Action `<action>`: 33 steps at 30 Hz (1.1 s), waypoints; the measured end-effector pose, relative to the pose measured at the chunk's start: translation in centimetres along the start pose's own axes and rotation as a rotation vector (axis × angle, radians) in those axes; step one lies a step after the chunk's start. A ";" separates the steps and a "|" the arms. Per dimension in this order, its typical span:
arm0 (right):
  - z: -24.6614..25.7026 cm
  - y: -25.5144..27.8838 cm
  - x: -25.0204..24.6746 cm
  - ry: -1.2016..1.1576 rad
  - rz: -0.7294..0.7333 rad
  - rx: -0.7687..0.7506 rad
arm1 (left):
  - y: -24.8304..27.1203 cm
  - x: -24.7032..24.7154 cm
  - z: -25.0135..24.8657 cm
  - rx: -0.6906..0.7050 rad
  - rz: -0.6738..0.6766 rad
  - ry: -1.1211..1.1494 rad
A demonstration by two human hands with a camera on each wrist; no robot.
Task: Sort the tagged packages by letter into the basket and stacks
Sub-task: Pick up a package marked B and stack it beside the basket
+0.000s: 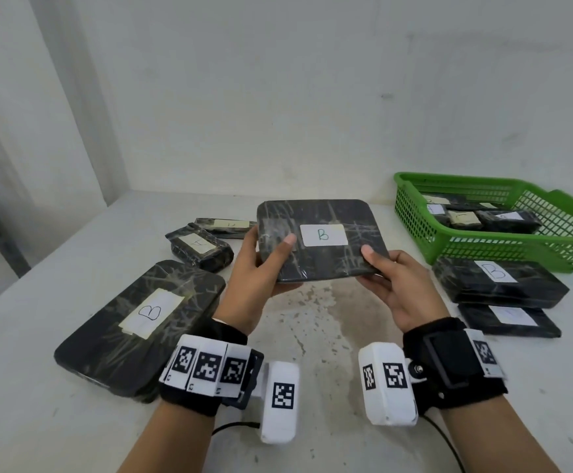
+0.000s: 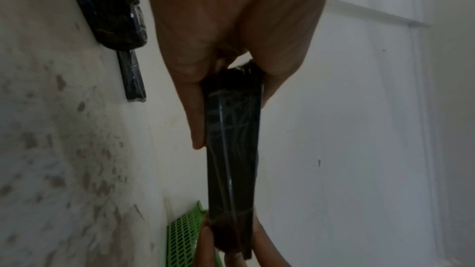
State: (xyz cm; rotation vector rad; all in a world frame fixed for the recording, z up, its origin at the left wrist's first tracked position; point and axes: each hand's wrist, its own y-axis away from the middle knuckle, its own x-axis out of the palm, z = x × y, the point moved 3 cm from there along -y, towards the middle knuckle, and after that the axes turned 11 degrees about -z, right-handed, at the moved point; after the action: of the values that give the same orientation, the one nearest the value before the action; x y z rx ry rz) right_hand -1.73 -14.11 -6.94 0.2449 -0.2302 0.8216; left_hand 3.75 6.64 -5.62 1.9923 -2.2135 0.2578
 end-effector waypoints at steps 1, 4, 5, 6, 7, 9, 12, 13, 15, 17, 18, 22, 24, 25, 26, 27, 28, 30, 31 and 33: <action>0.1 0.3 0.3 0.000 0.020 -0.012 | 0.0 -0.1 -0.1 0.011 -0.017 0.026; 0.6 1.0 1.0 -0.014 0.105 -0.050 | -0.4 -1.2 -0.8 0.032 -0.060 0.101; 0.9 1.2 1.1 -0.042 0.141 -0.053 | -0.5 -1.5 -1.0 0.029 -0.050 0.127; 1.2 1.4 1.3 -0.065 0.180 -0.050 | -0.5 -1.6 -1.2 0.029 -0.032 0.142; 1.6 1.6 1.4 -0.077 0.223 -0.044 | -0.5 -1.7 -1.4 0.037 -0.010 0.144; 2.3 2.2 1.7 -0.085 0.306 -0.057 | -0.4 -1.6 -1.8 0.044 0.026 0.137; 3.3 2.6 2.0 -0.054 0.335 -0.133 | -0.4 -1.3 -2.5 0.039 0.063 0.131; 3.7 2.6 2.1 -0.052 0.340 -0.157 | -0.4 -1.1 -3.0 0.048 0.075 0.125; 4.7 2.5 2.5 -0.046 0.353 -0.182 | -0.4 -0.6 -4.1 0.073 0.076 0.100; 6.1 2.6 3.3 -0.020 0.364 -0.213 | -0.8 -0.1 -5.4 0.133 0.026 0.075; 6.9 2.5 3.8 -0.009 0.368 -0.230 | -1.1 0.2 -6.3 0.175 -0.005 0.067; 10.3 2.6 5.8 0.060 0.357 -0.335 | -2.2 1.0 -9.5 0.300 -0.023 0.025; 11.7 2.6 6.2 0.094 0.311 -0.396 | -2.4 1.3 -11.3 0.315 0.027 0.019; 12.1 2.5 6.3 0.098 0.288 -0.422 | -2.3 1.4 -12.1 0.317 0.056 0.017; 12.5 2.5 6.4 0.095 0.279 -0.442 | -2.2 1.5 -12.8 0.321 0.078 0.017; 12.7 2.5 6.5 0.088 0.282 -0.448 | -2.1 1.4 -13.3 0.325 0.084 0.009; 12.9 2.5 6.6 0.081 0.290 -0.448 | -1.9 1.5 -13.9 0.325 0.076 0.018; 13.2 2.8 6.9 0.072 0.332 -0.441 | -1.9 1.5 -14.3 0.336 0.043 0.039; 13.3 2.9 7.1 0.069 0.356 -0.436 | -1.9 1.6 -14.4 0.353 0.013 0.039; 13.6 3.2 7.5 0.051 0.386 -0.423 | -2.0 1.5 -14.4 0.412 -0.077 0.053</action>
State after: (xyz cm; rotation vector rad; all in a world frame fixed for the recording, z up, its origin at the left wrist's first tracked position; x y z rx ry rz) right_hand -0.57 -10.94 8.55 -0.2263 -0.4036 1.1350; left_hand 5.53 8.30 8.81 2.2269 -2.1816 0.8035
